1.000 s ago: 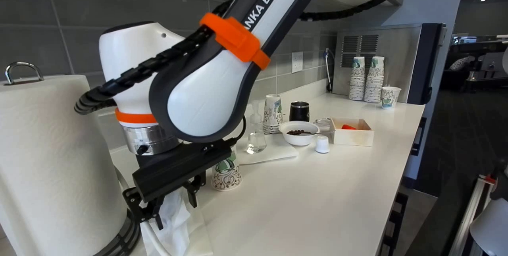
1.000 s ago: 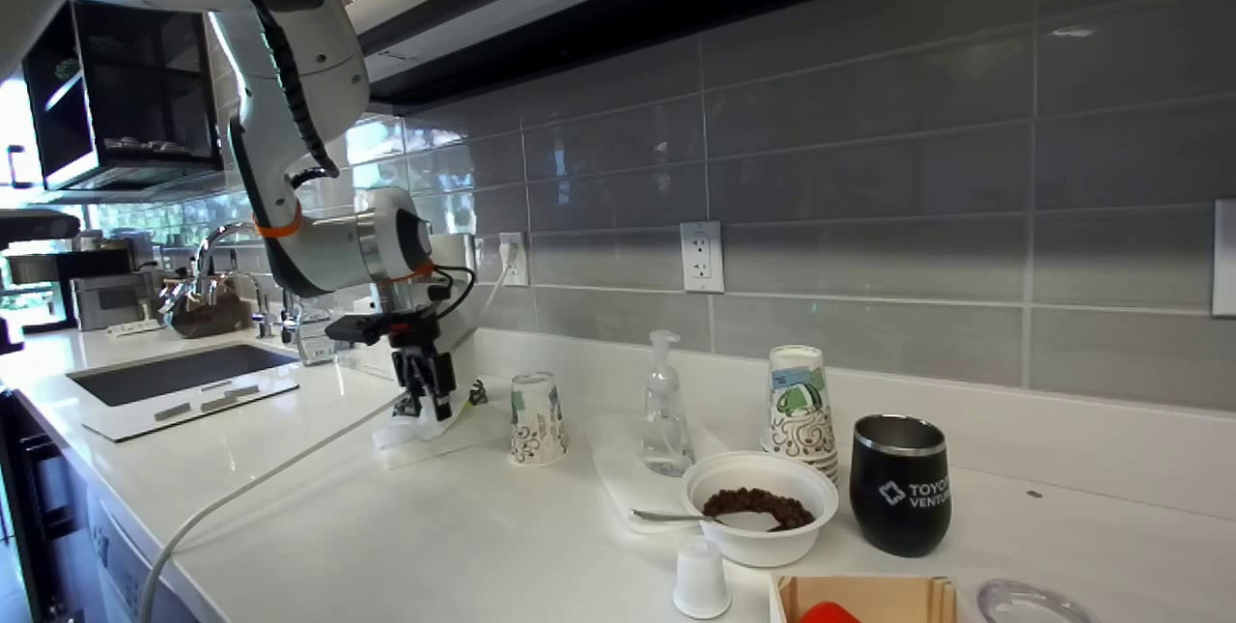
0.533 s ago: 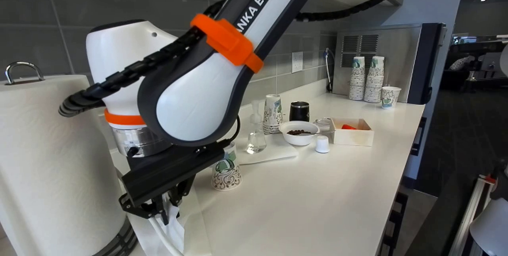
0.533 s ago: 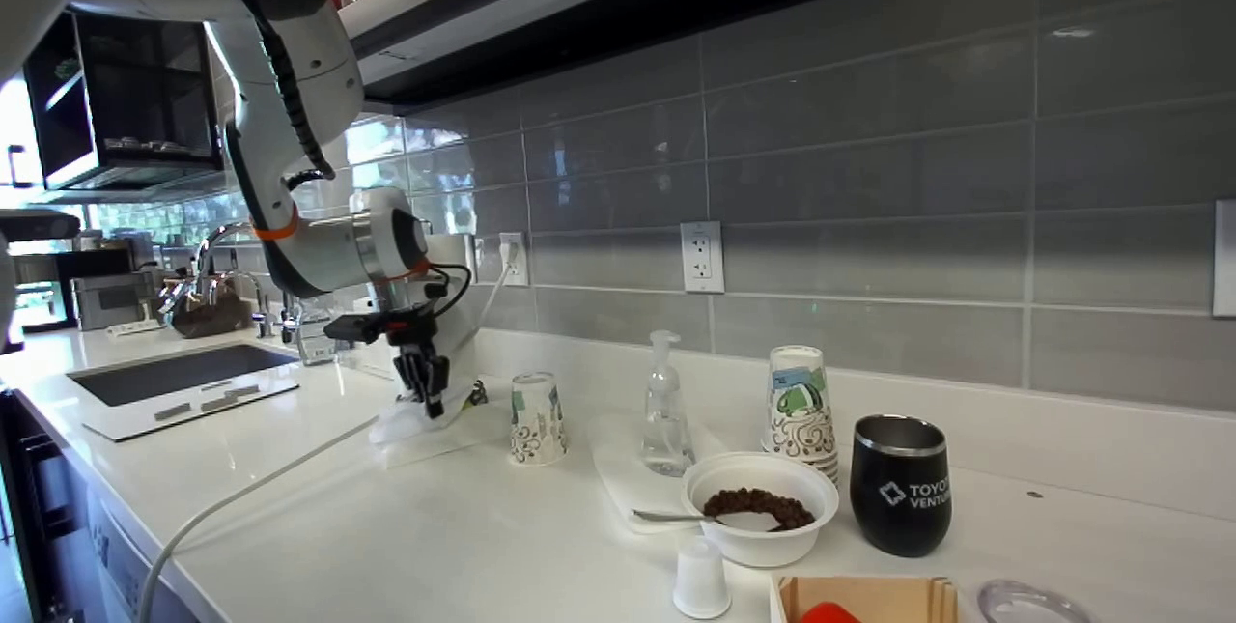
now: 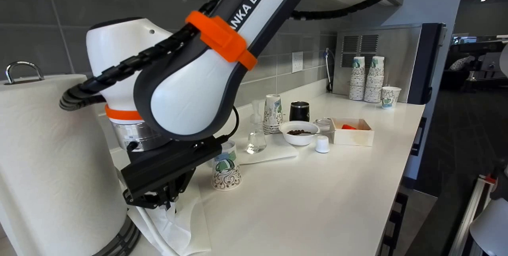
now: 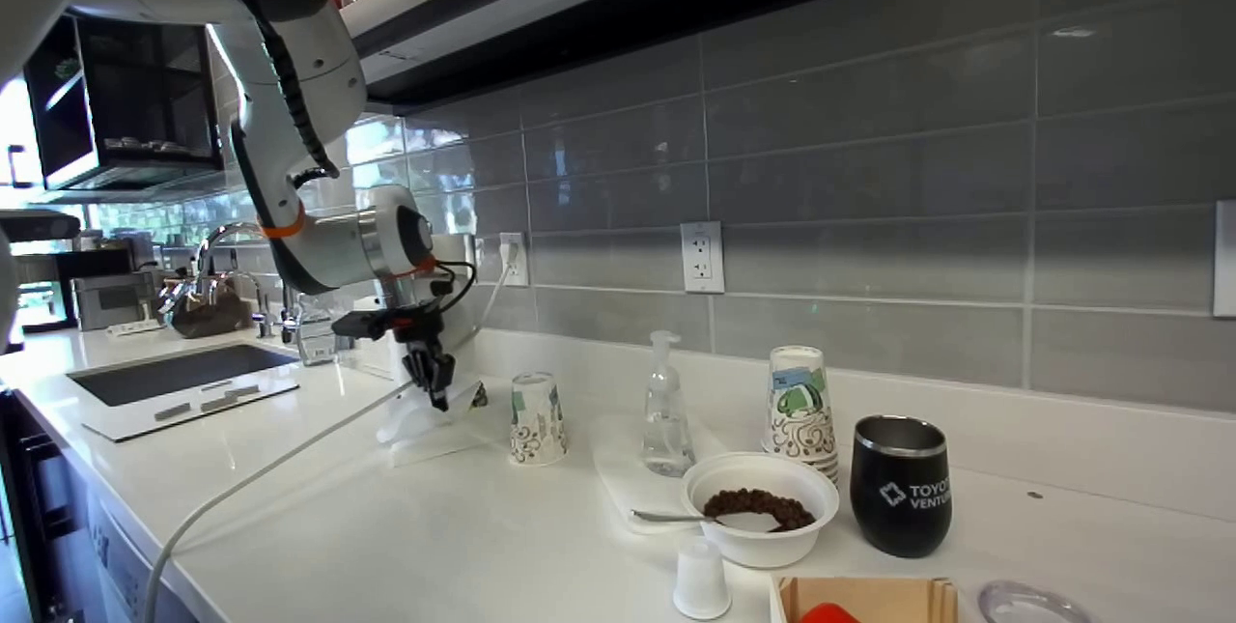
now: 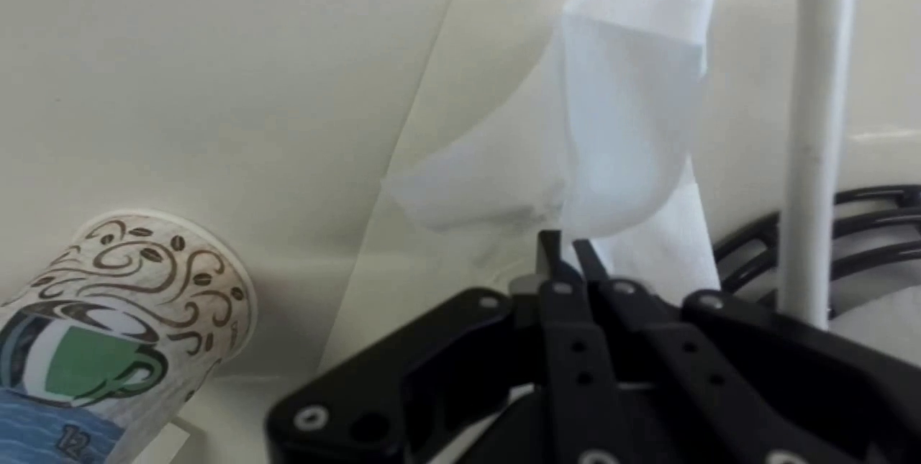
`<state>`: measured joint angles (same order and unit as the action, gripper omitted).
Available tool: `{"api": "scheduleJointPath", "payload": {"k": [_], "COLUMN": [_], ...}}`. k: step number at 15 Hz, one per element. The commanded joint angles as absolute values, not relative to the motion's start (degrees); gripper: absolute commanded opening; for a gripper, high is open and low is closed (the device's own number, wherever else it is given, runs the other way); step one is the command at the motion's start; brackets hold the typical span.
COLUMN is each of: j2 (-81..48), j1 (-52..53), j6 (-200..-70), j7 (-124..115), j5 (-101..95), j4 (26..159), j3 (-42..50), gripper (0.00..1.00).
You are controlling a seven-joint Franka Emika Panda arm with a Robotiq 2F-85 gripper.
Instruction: Use the napkin to wipe the table
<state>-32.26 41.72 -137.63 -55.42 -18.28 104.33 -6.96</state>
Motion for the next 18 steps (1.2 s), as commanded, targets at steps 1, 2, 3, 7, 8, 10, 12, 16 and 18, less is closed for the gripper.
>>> {"api": "scheduleJointPath", "payload": {"k": [1, 2, 3, 7, 8, 10, 12, 16, 18], "j2": [-28.8, -27.7, -26.1, -19.2, -17.7, -14.7, -11.9, -7.4, -6.0], "j1": [40.2, 39.5, 38.8, 36.5, 36.0, 35.1, 34.2, 32.9, 32.2], "j6": [-133.4, -133.0, -132.7, -133.4, -133.4, -133.0, -132.8, -132.8, -132.3], "j7": [-53.8, -53.3, -52.7, -51.6, -51.5, -52.4, -53.5, -57.7, -60.6], "j5": [-15.1, -14.1, -12.9, -7.8, -6.2, -2.8, 0.6, 4.8, 4.7], "j4": [105.1, 105.7, 106.8, 111.7, 113.2, 117.0, 121.5, 130.3, 134.0], "j3": [-7.2, -7.7, -8.3, -10.9, -11.6, -13.1, -14.7, -16.5, -16.8], "gripper": [0.0, 0.0, 0.0, 0.0, 0.0, 0.0, 0.0, 0.0, 0.0]}}
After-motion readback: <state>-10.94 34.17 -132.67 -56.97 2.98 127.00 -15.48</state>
